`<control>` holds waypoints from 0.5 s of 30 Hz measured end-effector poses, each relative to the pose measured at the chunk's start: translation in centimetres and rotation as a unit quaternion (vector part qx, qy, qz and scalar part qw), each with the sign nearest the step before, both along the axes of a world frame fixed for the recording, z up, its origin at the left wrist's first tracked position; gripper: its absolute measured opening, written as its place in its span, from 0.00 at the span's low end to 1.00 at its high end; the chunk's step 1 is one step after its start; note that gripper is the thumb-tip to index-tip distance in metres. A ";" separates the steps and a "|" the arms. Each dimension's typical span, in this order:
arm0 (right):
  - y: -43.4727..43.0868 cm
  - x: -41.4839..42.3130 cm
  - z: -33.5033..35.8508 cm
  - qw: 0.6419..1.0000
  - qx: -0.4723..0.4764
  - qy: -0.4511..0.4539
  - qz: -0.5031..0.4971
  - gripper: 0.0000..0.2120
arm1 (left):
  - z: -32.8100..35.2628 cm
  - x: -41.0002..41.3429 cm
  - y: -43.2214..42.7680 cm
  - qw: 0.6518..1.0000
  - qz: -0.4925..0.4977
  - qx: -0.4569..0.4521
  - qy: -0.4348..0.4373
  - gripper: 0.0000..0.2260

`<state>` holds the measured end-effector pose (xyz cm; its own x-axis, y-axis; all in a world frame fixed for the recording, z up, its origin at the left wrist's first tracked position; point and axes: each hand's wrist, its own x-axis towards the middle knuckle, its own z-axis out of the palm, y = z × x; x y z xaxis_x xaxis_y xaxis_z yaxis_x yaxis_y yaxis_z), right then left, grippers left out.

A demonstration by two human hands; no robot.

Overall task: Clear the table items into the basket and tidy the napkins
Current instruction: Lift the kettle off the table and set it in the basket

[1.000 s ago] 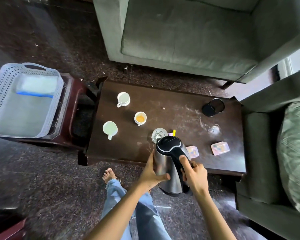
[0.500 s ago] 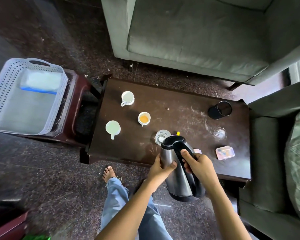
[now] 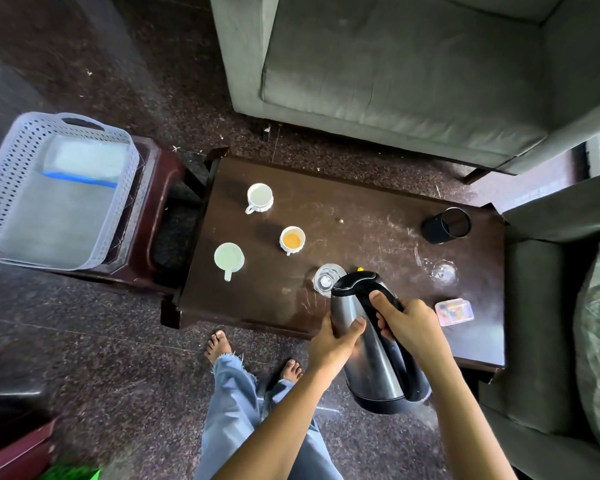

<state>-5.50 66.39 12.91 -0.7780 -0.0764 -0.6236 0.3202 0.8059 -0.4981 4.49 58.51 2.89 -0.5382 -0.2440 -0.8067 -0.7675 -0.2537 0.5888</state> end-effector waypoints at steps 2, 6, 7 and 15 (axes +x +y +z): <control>-0.3 -0.1 0.3 1.000 0.011 0.007 0.013 0.23 | 0.2 -0.1 0.0 1.000 0.004 0.007 0.001 0.42; -0.8 -0.6 0.7 1.000 0.018 0.009 0.020 0.23 | 0.6 -0.3 0.1 1.000 0.007 0.011 0.002 0.45; -0.8 -0.7 0.7 1.000 0.018 0.008 0.019 0.24 | 0.6 -0.3 0.1 1.000 0.007 0.011 0.000 0.45; -0.7 -1.0 1.2 0.999 0.034 0.017 0.020 0.25 | 1.2 -0.6 0.4 1.000 0.009 0.030 -0.003 0.27</control>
<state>-6.50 65.68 14.08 -0.7954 -0.0666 -0.6024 0.2709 0.8501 -0.4516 3.84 58.93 4.14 -0.5290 -0.2043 -0.8237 -0.7663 -0.3020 0.5671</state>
